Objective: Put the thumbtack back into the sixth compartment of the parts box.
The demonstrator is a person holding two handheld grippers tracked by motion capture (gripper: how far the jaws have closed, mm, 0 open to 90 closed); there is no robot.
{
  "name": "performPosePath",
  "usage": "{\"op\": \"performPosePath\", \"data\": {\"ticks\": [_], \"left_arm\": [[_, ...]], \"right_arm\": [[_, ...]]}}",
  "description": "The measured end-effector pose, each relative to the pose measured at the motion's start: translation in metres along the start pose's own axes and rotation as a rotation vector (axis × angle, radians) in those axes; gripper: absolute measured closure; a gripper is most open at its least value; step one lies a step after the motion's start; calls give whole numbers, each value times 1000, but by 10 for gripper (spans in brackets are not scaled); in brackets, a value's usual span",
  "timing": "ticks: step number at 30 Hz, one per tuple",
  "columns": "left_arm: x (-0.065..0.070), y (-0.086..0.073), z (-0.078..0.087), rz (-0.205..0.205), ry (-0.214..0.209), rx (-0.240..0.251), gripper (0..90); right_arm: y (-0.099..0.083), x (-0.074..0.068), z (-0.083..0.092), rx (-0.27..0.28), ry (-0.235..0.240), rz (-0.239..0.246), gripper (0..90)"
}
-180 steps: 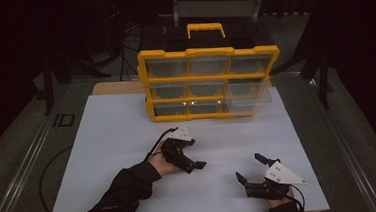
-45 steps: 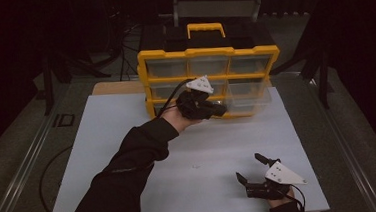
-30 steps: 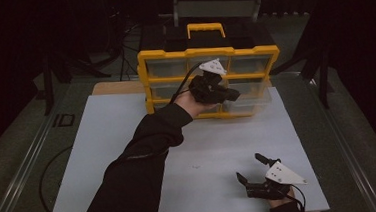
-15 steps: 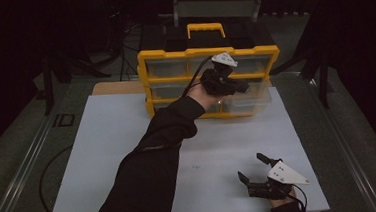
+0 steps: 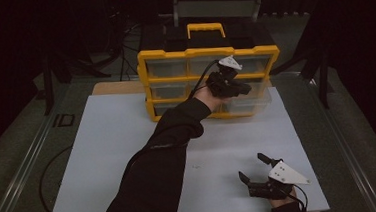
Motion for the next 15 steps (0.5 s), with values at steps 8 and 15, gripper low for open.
{"op": "performPosePath", "data": {"ticks": [8,15], "left_arm": [[-3,-6,-9,7,32,-19,858],[-4,-4,-1,27,73,5,643]], "right_arm": [[0,0,0,3,3,3,96],[0,-1,0,1,3,3,96]]}}
Point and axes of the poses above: each handheld gripper's, and its own axes: z roughly backward along the jaws, y roughly out of its top, x roughly to its right, the point moved 5 cm from there along -z, roughly forward along the jaws, and after that the axes turned 5 degrees about y, right-handed, at the moved point
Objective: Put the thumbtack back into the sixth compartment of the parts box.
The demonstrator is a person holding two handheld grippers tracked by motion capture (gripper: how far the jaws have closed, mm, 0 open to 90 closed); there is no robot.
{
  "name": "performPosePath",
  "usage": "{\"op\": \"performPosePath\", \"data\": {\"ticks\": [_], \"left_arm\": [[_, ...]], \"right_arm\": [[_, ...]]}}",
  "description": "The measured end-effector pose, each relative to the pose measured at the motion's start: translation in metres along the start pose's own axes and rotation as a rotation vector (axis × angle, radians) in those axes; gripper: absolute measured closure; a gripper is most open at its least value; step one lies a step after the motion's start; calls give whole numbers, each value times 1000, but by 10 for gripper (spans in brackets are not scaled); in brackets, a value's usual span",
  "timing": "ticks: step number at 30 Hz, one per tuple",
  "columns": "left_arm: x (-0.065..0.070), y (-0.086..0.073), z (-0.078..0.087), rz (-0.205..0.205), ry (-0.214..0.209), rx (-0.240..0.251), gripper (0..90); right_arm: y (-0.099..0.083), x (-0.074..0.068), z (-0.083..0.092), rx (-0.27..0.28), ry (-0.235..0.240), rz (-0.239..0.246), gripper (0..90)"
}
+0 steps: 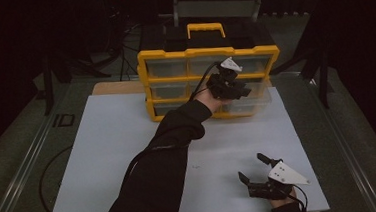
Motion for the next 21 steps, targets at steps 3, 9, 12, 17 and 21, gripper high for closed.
{"op": "performPosePath", "data": {"ticks": [3,9,12,17,21], "left_arm": [[-2,-1,5,4,7,-2,591],[0,-5,16,5,-19,4,515],[1,-7,23,0,-26,11,496],[3,-13,31,4,-50,4,414],[4,-22,36,9,-62,-10,334]], "right_arm": [[0,0,0,0,0,-1,96],[0,-1,0,-2,-5,-3,96],[0,0,0,-4,-9,-1,95],[0,0,0,-7,-9,2,96],[0,-1,-1,-10,-9,8,96]]}}
Point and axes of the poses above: each handheld gripper's, and its own axes: z roughly backward along the jaws, y roughly out of its top, x roughly to its right, the point moved 5 cm from there along -z, roughly forward along the jaws, and after that the axes turned 5 degrees about y, right-handed, at the moved point
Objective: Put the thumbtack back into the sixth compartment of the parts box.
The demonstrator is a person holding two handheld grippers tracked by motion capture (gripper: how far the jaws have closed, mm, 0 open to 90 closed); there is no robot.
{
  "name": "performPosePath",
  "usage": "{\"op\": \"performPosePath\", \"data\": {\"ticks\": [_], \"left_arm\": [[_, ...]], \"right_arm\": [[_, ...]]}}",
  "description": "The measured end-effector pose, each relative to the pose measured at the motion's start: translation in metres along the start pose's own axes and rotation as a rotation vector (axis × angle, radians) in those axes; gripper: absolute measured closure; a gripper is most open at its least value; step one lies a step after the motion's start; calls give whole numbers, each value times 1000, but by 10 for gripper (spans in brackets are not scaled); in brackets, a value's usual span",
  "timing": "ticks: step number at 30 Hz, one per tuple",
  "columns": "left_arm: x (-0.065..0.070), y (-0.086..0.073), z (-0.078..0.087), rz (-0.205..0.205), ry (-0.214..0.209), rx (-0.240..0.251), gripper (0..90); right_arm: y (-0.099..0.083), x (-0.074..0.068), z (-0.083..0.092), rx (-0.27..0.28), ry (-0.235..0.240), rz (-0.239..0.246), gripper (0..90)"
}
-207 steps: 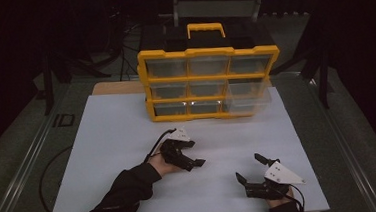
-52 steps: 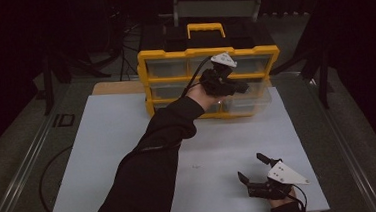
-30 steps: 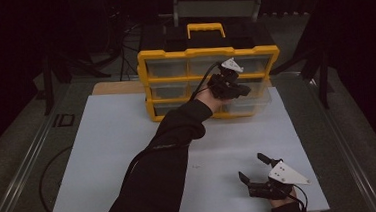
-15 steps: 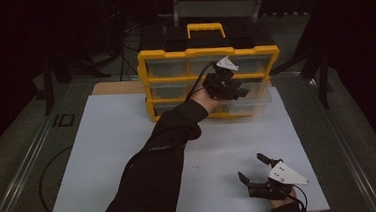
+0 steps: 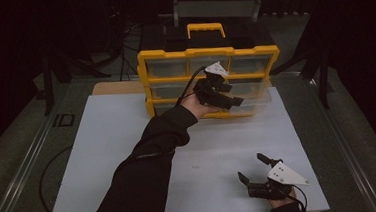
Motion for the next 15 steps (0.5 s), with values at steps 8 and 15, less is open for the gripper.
{"op": "performPosePath", "data": {"ticks": [8,15], "left_arm": [[1,-21,11,-1,-80,3,26],[2,-42,21,4,-97,1,4]], "right_arm": [[0,0,0,-5,-1,2,96],[-1,-1,-1,-8,-1,3,96]]}}
Point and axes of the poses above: each handheld gripper's, and its own axes: z roughly backward along the jaws, y roughly out of its top, x roughly to its right, the point moved 5 cm from there along -z, roughly forward along the jaws, and after that the axes turned 5 degrees about y, right-handed, at the moved point
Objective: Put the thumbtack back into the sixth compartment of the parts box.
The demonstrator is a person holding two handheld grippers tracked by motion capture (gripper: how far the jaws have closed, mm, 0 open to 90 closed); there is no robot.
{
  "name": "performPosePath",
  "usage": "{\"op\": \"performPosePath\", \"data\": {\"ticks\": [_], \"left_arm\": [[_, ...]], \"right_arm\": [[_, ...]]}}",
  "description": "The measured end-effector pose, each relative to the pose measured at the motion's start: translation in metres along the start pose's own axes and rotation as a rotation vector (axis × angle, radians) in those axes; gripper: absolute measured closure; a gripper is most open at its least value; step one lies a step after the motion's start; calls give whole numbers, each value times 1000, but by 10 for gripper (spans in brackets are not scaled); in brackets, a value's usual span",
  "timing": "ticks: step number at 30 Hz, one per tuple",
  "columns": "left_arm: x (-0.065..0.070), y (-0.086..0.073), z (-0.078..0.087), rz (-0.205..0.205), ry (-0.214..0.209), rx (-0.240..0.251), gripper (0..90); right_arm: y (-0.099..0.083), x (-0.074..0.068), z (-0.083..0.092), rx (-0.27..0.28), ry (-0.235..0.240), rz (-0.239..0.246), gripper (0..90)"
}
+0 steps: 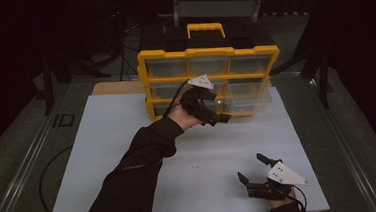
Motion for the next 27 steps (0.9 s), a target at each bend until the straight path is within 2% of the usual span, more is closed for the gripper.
{"op": "performPosePath", "data": {"ticks": [1,5,7,11,14,15,20,21,26,27], "left_arm": [[0,-3,1,-4,6,-3,4],[5,-15,7,-8,-13,-2,5],[8,-21,10,-16,-2,-10,4],[12,-33,16,-14,-25,-4,5],[13,-40,18,-21,-12,-13,5],[15,-48,19,-15,-17,-19,5],[18,-63,20,-14,-25,-31,5],[18,-72,22,-11,-24,-30,5],[19,-87,22,-4,-42,-32,25],[20,-95,23,-2,-45,-38,25]], "right_arm": [[0,0,0,-1,1,0,96],[1,-1,0,2,4,5,96],[1,-2,0,2,6,7,96],[2,-3,-1,-2,4,12,96],[2,-3,-1,0,3,15,96],[2,-3,-1,0,3,15,96],[2,-3,-2,-3,5,15,96],[2,-3,-2,-2,4,15,96],[2,-2,-1,-2,1,13,96],[2,-2,-1,-2,1,14,96]]}}
Point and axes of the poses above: each handheld gripper's, and its own axes: z roughly backward along the jaws, y roughly out of its top, x roughly to its right, the point moved 5 cm from there along -z, roughly forward along the jaws, and after that the axes turned 5 degrees about y, right-handed, at the moved point
